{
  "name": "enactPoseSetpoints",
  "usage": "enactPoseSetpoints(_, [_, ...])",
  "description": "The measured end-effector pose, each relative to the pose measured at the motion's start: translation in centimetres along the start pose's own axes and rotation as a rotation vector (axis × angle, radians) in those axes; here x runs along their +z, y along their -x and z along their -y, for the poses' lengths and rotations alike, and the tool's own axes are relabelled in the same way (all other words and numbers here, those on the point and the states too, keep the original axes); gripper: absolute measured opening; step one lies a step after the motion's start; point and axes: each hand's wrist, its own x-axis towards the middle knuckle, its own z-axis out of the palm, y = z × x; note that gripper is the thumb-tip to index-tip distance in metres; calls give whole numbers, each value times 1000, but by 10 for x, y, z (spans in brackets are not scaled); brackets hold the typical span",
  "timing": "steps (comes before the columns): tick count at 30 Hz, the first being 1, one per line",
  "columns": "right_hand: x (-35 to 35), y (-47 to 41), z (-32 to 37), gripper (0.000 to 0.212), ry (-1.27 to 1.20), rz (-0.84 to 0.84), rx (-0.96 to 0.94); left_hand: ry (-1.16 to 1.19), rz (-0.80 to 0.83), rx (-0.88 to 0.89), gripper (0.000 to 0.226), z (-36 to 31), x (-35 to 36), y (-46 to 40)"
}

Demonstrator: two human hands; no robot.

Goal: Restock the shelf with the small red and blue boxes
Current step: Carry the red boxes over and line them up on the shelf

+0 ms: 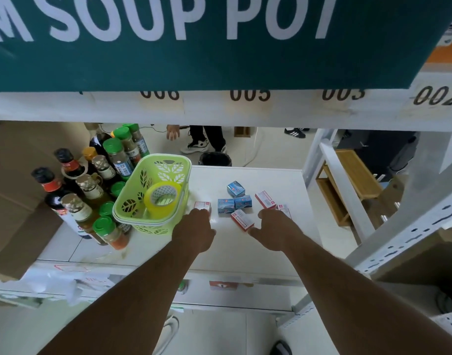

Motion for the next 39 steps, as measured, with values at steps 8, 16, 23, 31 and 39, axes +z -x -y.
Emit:
enactPoseSetpoints(8, [25,-31,7,56,5,-36,25,-26,-52,-26,53,11,21,-37])
enactPoseSetpoints(16, [43,-52,1,57,-18,-99,89,-36,-141,-197,38,25,39,1])
enactPoseSetpoints(23, [55,-59,6,50,-18,-124,115,-106,-115,-240,55,29,48,-3])
enactPoseSetpoints(31, [52,-50,0,48,32,-135,92,14,-173,-329,30,17,50,-5])
enactPoseSetpoints(39, [30,-29,-19,38,-130,-85,53,425,-94,-185,34,14,40,10])
